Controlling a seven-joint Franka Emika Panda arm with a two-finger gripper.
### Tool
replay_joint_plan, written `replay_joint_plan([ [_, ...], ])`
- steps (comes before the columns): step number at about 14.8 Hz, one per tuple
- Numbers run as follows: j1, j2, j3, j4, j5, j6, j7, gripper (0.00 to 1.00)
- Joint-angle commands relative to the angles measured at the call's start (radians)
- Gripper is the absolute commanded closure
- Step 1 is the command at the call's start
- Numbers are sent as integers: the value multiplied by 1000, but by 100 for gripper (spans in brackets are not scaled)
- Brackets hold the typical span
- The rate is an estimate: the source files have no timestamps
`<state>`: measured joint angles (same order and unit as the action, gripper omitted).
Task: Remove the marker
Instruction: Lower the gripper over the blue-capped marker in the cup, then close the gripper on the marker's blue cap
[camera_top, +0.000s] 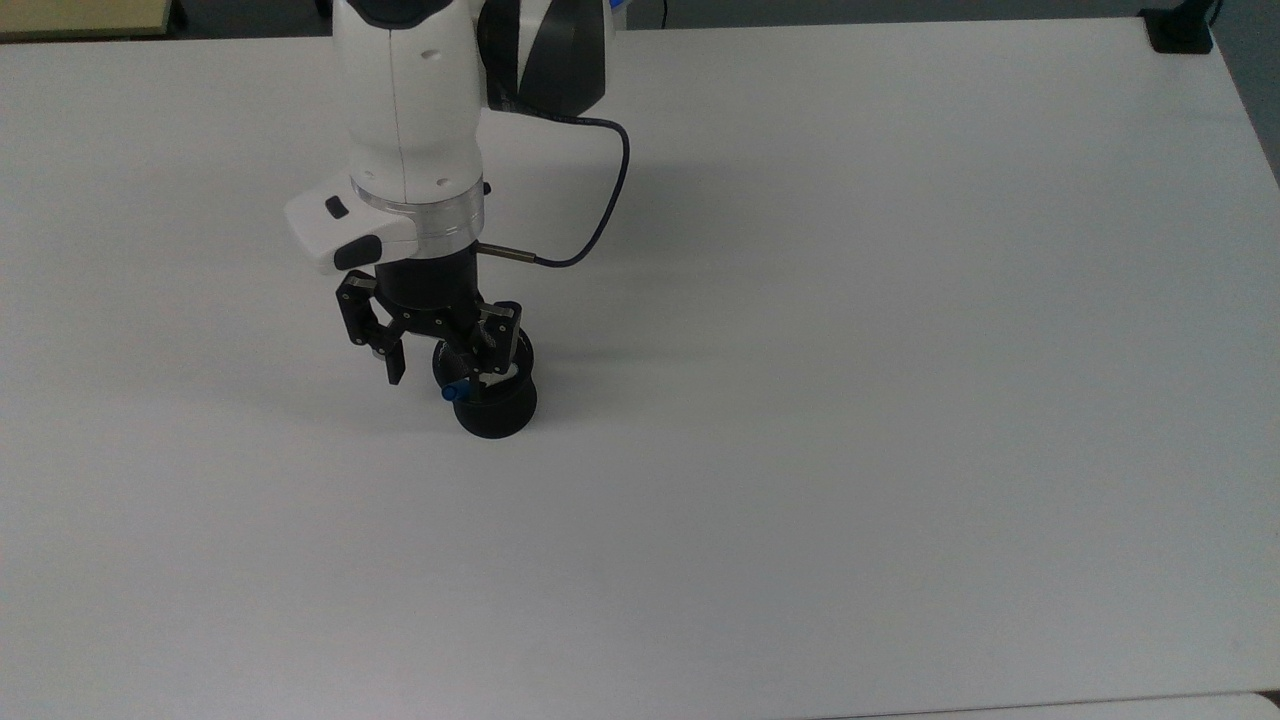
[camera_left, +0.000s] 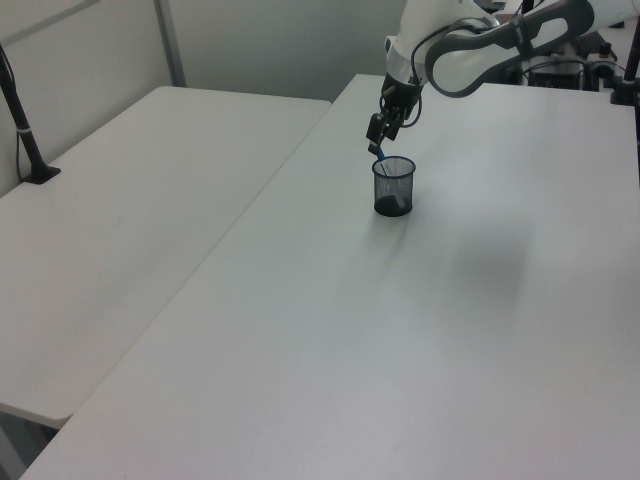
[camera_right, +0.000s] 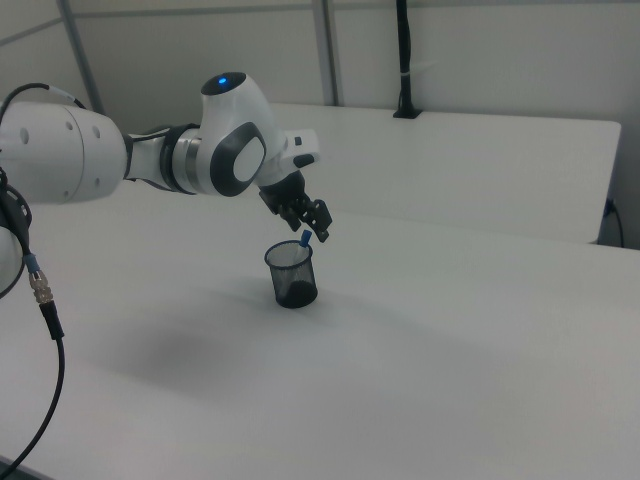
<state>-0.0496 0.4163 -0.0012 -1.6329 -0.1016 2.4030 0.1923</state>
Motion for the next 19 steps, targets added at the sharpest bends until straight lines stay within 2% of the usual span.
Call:
replay_joint_plan([
  [1, 30, 15, -2, -10, -13, 39, 38, 36],
  [5, 31, 21, -2, -10, -27, 41, 38, 69],
  [8, 28, 19, -2, -10, -29, 39, 38, 86],
  [14, 23, -8, -2, -7, -26, 30, 38, 89],
  [19, 30, -118, -6, -7, -27, 21, 36, 89],
])
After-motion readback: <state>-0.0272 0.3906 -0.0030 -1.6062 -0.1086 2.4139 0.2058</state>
